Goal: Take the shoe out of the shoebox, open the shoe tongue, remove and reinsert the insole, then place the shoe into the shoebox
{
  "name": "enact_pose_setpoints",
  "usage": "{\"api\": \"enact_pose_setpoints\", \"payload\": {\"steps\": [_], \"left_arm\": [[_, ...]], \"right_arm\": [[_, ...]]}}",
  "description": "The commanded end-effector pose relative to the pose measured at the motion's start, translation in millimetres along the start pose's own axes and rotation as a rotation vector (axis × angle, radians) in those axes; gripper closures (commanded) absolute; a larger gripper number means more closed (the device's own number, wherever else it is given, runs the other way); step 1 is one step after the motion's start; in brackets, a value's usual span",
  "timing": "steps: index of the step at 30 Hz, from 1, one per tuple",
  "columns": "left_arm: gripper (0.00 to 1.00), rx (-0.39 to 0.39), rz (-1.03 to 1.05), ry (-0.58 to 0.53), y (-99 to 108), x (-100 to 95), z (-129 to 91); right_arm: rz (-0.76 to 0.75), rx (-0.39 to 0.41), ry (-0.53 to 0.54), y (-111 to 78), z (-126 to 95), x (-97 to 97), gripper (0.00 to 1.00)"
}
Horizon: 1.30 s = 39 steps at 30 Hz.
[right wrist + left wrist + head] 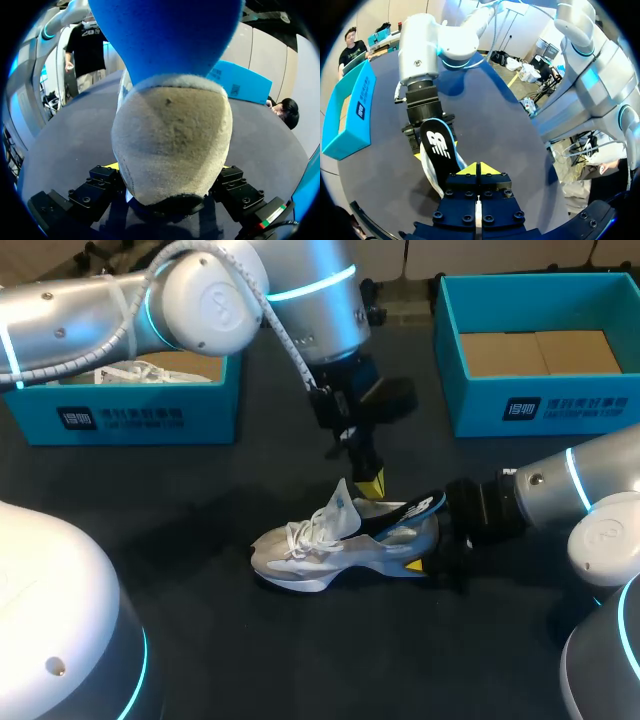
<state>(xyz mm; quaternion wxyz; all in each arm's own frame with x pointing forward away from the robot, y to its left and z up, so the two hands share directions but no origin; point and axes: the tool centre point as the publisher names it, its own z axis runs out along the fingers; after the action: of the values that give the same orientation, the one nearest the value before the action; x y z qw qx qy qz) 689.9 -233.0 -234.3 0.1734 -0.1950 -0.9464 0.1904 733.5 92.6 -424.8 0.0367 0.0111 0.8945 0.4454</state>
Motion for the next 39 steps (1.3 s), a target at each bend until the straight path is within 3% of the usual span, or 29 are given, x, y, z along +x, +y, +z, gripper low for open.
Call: {"api": "enact_pose_setpoints", "payload": {"steps": [1,14,30,39], "left_arm": [[1.0,0.014,0.003,-0.04,8,16.5,-13],[1.0,0.049,0.006,-0.178,10,33.3,-19],[1.0,0.063,-0.058,-0.373,10,12.0,5],[1.0,0.064,-0.079,-0.373,11,7.5,8]], "right_arm": [[0.0,0.004,-0.003,0.1,1,2.1,1.0],[0.0,0.004,-0.003,0.1,1,2.1,1.0],[0.0,0.004,-0.003,0.1,1,2.1,1.0],[0.0,0.004,-0.003,0.1,1,2.1,1.0]]}}
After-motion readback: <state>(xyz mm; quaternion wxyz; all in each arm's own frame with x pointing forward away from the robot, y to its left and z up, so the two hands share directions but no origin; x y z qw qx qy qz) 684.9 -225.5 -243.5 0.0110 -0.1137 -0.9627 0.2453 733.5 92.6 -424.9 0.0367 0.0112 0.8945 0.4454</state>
